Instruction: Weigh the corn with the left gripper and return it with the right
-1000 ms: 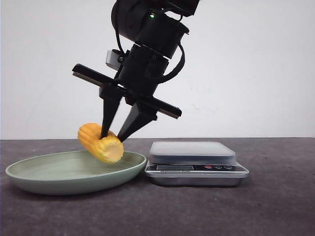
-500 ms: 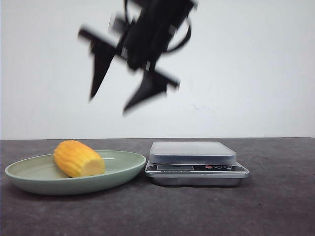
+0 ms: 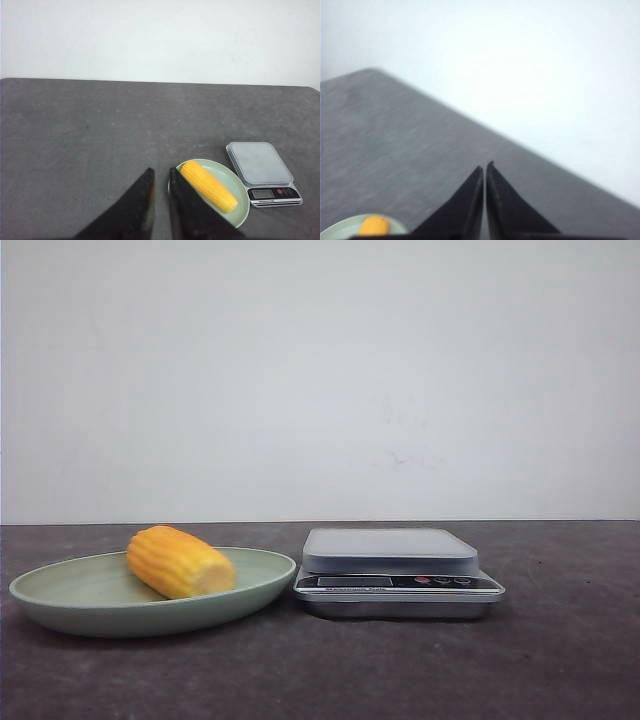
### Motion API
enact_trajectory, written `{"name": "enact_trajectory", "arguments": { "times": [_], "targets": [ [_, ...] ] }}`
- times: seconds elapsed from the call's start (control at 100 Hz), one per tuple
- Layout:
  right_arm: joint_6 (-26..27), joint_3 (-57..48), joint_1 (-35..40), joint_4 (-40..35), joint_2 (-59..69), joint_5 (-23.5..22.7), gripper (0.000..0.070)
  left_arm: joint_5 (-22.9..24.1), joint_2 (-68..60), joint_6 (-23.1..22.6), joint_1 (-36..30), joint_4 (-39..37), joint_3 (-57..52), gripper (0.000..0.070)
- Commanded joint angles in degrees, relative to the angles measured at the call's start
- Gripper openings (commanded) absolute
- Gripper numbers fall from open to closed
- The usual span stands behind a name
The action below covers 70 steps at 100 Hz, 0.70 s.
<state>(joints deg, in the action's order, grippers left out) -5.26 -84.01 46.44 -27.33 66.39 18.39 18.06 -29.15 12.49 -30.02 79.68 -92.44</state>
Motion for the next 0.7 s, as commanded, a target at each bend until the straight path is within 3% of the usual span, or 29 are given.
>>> {"name": "enact_trajectory", "arguments": {
  "times": [0.0, 0.16, 0.36, 0.54, 0.69],
  "targets": [
    [-2.5, -0.5, 0.3, -1.4, -2.3, 0.9, 0.0, 0.2, -0.4, -2.0, -0.3, -1.9, -0.7, 0.0003],
    [-2.5, 7.8, 0.3, -1.1, -10.8, 1.6, 0.0, 0.2, -0.4, -4.2, -0.3, -6.3, 1.0, 0.0004],
    [-0.2, 23.7, 0.3, 8.8, -20.0, 2.7, 0.0, 0.1, -0.4, -3.8, -0.3, -9.0, 4.1, 0.0003],
    [0.8, 25.2, 0.3, 8.9, -22.1, 2.7, 0.0, 0.0, -0.5, 0.6, -0.3, -8.6, 4.5, 0.0004],
    [0.8, 25.2, 0.3, 9.0, -22.3, 2.7, 0.0, 0.0, -0.5, 0.6, -0.3, -8.6, 4.5, 0.0004]
  ]
}}
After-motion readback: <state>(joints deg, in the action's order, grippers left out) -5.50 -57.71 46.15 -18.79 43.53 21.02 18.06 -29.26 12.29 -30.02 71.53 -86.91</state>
